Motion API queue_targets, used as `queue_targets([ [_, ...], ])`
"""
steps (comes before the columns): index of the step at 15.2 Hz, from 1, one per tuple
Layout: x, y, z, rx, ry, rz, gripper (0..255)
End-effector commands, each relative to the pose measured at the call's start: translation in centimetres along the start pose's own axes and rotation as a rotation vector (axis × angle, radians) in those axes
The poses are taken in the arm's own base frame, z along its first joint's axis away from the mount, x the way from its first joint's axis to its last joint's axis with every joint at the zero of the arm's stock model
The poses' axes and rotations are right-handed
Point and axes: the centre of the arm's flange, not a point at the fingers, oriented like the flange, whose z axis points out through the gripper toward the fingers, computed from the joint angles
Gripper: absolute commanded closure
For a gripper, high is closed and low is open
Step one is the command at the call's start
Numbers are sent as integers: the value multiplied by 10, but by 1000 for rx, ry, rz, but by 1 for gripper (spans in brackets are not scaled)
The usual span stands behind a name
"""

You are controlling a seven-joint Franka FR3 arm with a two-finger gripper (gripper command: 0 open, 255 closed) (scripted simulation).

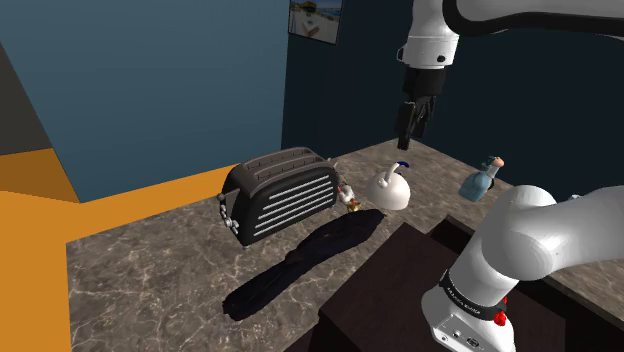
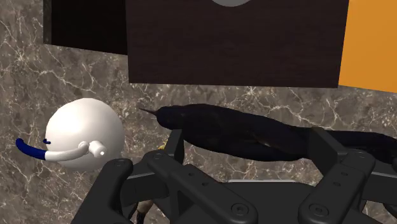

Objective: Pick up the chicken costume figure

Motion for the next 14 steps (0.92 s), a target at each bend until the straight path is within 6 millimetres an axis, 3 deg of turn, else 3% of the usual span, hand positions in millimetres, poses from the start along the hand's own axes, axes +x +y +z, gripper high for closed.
queue_targets([
  [1, 0, 0, 0, 0, 0, 0, 0],
  [14, 118, 53, 106, 2, 37, 209, 0],
])
